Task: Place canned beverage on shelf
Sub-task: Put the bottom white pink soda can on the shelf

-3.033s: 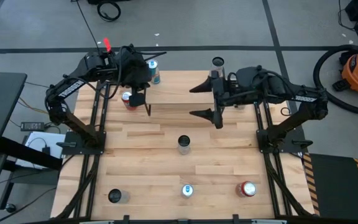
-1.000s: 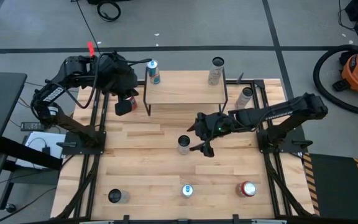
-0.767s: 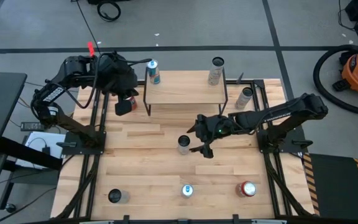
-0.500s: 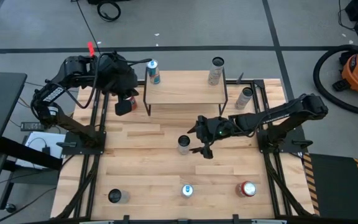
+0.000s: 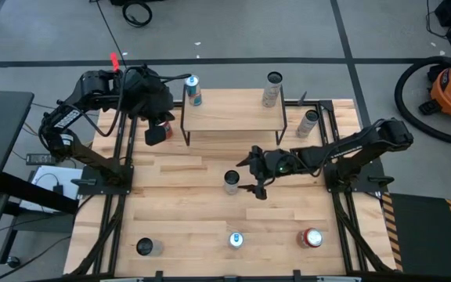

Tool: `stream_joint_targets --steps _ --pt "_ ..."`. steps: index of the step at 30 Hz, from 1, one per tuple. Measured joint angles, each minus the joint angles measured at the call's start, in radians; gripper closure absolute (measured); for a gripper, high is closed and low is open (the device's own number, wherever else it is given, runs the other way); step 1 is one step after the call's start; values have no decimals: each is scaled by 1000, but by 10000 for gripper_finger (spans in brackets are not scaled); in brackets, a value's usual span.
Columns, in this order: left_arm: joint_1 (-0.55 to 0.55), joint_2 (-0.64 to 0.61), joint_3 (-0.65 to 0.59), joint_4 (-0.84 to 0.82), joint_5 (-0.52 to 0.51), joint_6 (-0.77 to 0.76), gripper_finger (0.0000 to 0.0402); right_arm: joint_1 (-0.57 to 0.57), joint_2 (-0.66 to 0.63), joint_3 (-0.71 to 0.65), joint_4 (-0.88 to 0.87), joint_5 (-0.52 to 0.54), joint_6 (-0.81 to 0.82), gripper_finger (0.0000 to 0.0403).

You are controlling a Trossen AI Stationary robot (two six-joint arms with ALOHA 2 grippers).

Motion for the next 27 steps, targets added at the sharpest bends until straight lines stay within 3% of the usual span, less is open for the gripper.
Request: stream_joint_targets --steps 27 --pt "0 0 0 1 0 0 393 13 160 -1 133 -31 14 21"
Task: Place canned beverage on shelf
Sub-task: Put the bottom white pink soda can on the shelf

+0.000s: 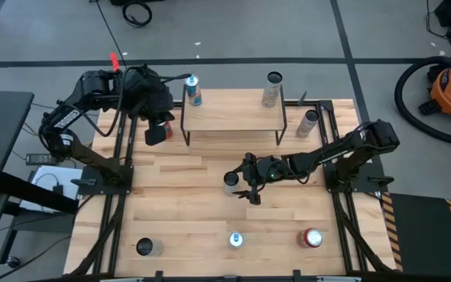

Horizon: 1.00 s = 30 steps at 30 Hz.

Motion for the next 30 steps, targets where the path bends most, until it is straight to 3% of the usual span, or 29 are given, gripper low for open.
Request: stream_joint_targets --steps 12,17,24,30 --pt "0 0 0 3 0 2 393 -2 22 0 43 60 -19 36" --pt "0 0 0 3 0 3 393 -5 22 0 46 61 -19 70" --pt "0 0 0 3 0 8 393 -8 22 0 47 53 -10 153" --pt "0 0 0 3 0 7 393 -27 22 0 50 53 53 153"
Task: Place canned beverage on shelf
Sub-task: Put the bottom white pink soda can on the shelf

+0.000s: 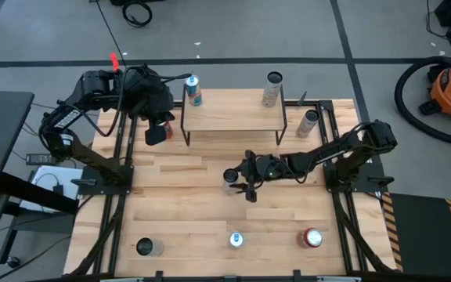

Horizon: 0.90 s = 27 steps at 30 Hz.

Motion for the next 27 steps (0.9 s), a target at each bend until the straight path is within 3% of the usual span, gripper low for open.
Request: stream_joint_targets --steps 8,18,27 --pt "0 0 0 0 0 0 393 -27 -1 81 -66 2 11 153" --pt "0 0 0 0 0 0 393 -84 -1 353 -394 19 -33 153" --pt "0 0 0 0 0 0 393 -184 -3 565 -505 -6 -131 153"
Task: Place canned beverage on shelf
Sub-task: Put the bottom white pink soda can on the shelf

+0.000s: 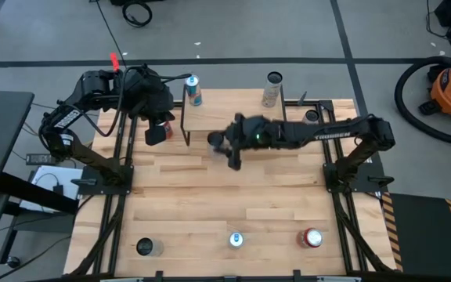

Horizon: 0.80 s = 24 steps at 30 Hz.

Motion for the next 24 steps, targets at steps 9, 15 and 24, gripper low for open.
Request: stream_joint_targets --steps 9,15,24 --pt "0 0 0 0 0 0 393 -165 0 78 7 -3 -75 153" --pt "0 0 0 0 0 0 393 -266 2 96 60 -78 -105 153" --pt "0 0 0 1 0 0 393 -402 2 97 179 -137 -98 153"
